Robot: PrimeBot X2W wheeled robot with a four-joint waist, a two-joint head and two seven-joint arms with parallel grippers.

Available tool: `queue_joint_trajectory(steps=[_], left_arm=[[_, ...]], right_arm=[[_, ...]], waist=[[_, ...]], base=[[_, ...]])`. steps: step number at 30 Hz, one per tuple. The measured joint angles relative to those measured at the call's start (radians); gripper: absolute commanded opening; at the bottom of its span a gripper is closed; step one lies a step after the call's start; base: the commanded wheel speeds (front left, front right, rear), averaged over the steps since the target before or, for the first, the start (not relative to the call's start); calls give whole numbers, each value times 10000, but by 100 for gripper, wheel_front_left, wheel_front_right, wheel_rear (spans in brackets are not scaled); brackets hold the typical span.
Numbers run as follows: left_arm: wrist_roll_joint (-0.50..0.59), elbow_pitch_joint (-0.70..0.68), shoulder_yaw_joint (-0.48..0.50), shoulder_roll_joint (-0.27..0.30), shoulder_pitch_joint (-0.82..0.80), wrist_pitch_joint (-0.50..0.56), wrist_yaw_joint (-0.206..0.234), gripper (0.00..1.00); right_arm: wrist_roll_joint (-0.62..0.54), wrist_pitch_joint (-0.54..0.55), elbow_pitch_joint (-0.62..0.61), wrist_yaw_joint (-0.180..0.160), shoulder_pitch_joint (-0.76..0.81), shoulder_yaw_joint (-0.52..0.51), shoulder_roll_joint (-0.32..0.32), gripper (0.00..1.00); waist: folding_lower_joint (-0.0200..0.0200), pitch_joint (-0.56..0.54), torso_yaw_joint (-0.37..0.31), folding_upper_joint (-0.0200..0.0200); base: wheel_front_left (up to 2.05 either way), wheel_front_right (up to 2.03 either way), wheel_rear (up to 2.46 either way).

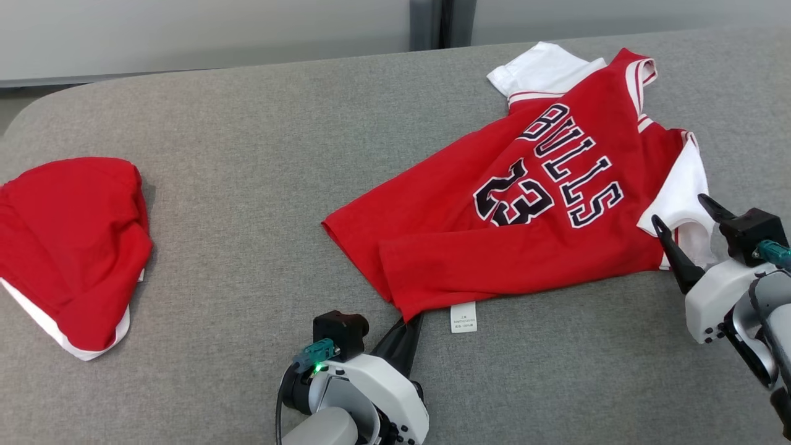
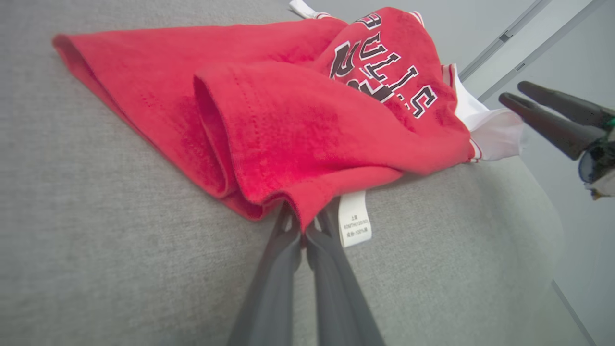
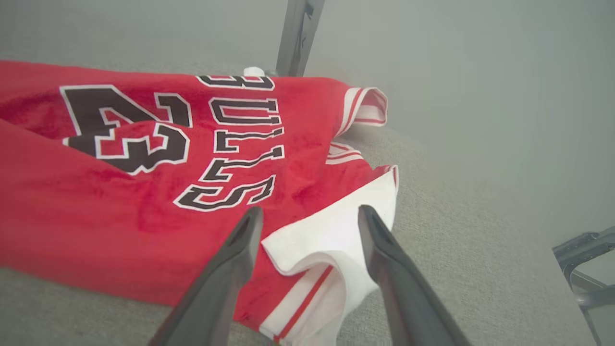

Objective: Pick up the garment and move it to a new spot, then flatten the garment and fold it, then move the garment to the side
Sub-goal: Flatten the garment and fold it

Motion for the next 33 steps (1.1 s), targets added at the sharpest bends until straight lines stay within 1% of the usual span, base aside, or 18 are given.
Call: queue_joint_trajectory(steps=[5, 8, 11, 19, 24, 25, 26, 27, 28, 29, 33], left_arm=[[13, -144, -92, -13, -12, -42, 4, 0], [10, -188, -140, -19, -67, -56, 6, 0], [-21, -190, -190, -27, -80, -90, 6, 0], [-59, -171, -263, -35, -107, -146, 6, 0], [-71, -136, -268, -36, -109, -178, 33, 0], [-81, -128, -268, -35, -109, -192, 33, 0], [-84, -119, -268, -35, -109, -194, 40, 0], [-96, -109, -268, -35, -110, -217, 44, 0], [-96, -98, -268, -35, -111, -219, 44, 0], [-98, -84, -270, -35, -113, -221, 46, 0], [-100, -56, -280, -35, -144, -221, 75, 0]], right_arm=[[84, 165, 612, 2, -325, 742, -140, 100], [215, 36, 888, 0, -597, 899, -265, 100], [378, -54, 1214, 0, -782, 1024, -249, 100], [734, -82, 2109, 0, -1050, 911, -182, 100], [918, -228, 2543, 0, -1111, 853, 17, 100], [970, -230, 2633, 0, -1131, 851, 63, 87], [1016, -232, 2709, 0, -1151, 848, 96, 54], [1093, -234, 2767, 0, -1166, 848, 128, 41], [1162, -242, 2823, 0, -1194, 848, 167, 30], [1204, -245, 2884, 0, -1225, 863, 201, 0], [1277, -305, 3091, 0, -1275, 911, 261, 0]], waist=[[0, 250, 213, 0], [0, 424, 307, 0], [0, 544, 383, 0], [0, 657, 473, 0], [0, 661, 441, 0], [0, 658, 429, 0], [0, 657, 417, 0], [0, 655, 404, 0], [0, 652, 391, 0], [0, 647, 378, 0], [-1, 643, 334, 1]], base=[[0, 0, 0], [0, 0, 0], [0, 0, 0], [0, 0, 0], [0, 0, 0], [0, 0, 0], [0, 0, 0], [0, 0, 0], [0, 0, 0], [0, 0, 0], [0, 0, 0]])
